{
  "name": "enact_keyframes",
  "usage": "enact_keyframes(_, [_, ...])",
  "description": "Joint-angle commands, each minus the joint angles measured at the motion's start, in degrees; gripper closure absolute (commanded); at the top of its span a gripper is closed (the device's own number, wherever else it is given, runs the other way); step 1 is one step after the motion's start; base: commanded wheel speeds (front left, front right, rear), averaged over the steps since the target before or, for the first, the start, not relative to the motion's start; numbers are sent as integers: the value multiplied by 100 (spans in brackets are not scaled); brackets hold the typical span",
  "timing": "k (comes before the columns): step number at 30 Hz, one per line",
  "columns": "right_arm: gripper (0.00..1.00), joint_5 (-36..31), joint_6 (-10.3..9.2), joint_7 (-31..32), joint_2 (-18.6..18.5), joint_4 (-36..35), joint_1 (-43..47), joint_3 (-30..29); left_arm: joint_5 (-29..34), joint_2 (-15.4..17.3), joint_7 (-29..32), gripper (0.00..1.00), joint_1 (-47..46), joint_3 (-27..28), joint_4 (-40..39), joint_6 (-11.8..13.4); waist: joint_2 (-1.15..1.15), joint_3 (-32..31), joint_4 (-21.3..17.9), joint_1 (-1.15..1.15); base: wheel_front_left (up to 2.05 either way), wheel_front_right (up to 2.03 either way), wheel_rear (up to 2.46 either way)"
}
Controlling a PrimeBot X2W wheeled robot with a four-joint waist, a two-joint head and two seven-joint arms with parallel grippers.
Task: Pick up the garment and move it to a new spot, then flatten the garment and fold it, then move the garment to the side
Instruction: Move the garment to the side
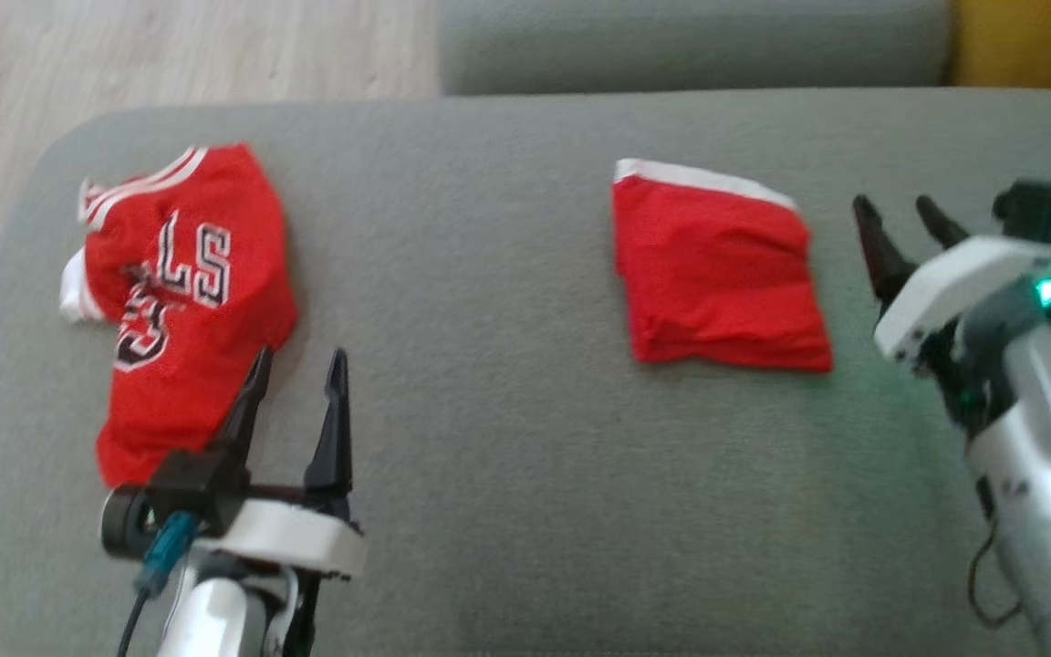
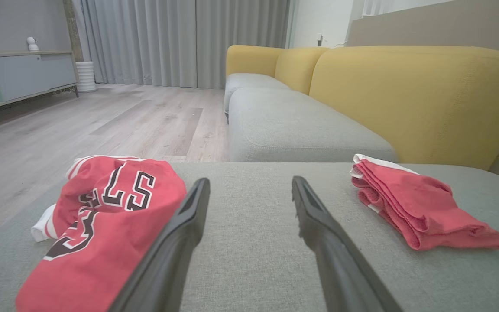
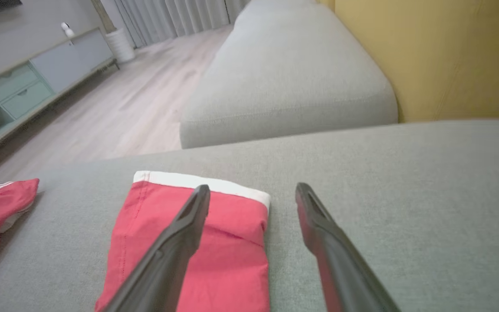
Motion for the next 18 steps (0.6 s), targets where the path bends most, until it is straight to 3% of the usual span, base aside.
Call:
enact_keyframes(1, [0,175,43,170,-61,141,-352,140,-42,7,-35,0,-343,114,-219,50,0,288,312,0,0,0,0])
enact_keyframes(9, [0,732,43,1188,-362,1791,-1322,410,-122,7,-35,0,-624,-172,-232,138,0,698,855,0,0,0,0])
enact_keyframes(18, [0,1304,43,1978,-441,2775,-1456,516,-164,6,-35,0,-689,-242,-234,217,0,804,1112,0,0,0,0])
